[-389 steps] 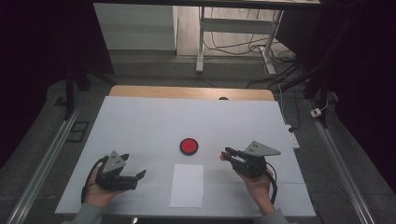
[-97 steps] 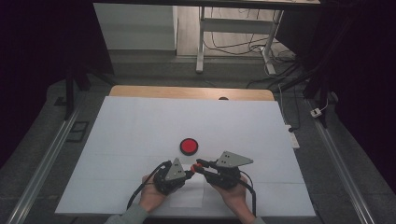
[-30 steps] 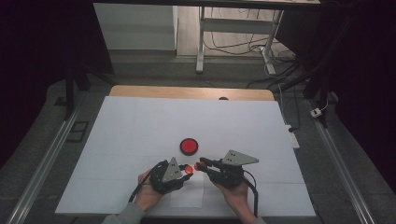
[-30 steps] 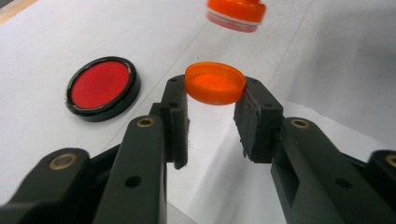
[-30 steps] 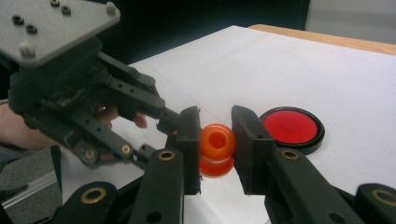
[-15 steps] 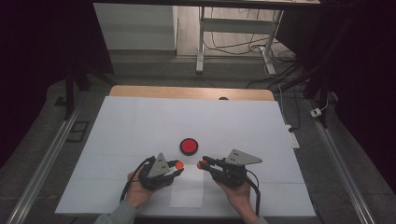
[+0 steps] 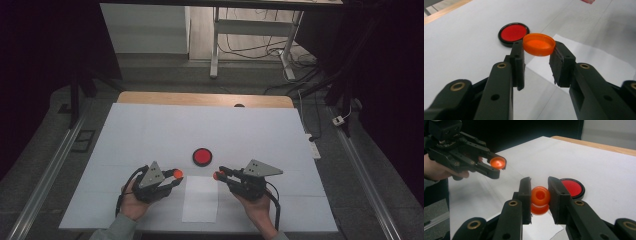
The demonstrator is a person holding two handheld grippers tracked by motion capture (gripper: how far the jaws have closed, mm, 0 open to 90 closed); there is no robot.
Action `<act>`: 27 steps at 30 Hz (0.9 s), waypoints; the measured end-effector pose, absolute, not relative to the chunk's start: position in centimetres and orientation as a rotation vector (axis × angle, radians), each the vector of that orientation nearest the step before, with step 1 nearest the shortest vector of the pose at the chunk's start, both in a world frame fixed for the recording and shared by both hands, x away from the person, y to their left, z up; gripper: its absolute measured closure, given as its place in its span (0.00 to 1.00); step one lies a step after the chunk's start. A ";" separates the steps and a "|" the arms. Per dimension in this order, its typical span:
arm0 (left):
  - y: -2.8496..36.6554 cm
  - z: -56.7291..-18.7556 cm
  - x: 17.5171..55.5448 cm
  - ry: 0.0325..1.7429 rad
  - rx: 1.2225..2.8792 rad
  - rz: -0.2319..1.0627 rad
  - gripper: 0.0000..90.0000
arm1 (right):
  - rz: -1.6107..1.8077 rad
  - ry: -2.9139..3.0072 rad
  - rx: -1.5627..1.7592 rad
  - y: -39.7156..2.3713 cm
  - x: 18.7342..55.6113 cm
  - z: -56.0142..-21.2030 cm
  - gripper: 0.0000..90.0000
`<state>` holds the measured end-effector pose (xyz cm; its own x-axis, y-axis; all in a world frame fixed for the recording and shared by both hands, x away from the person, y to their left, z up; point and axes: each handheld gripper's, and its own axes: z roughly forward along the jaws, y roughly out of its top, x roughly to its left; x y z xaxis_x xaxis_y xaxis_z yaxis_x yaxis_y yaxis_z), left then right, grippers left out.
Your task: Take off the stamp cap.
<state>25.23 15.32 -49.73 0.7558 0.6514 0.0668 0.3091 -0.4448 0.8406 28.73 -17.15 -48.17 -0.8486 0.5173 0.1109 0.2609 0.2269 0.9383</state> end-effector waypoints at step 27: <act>20.5 -50.3 23.7 0.837 2.007 0.484 0.73 | 1.629 2.259 0.744 -17.8 29.1 -48.0 0.81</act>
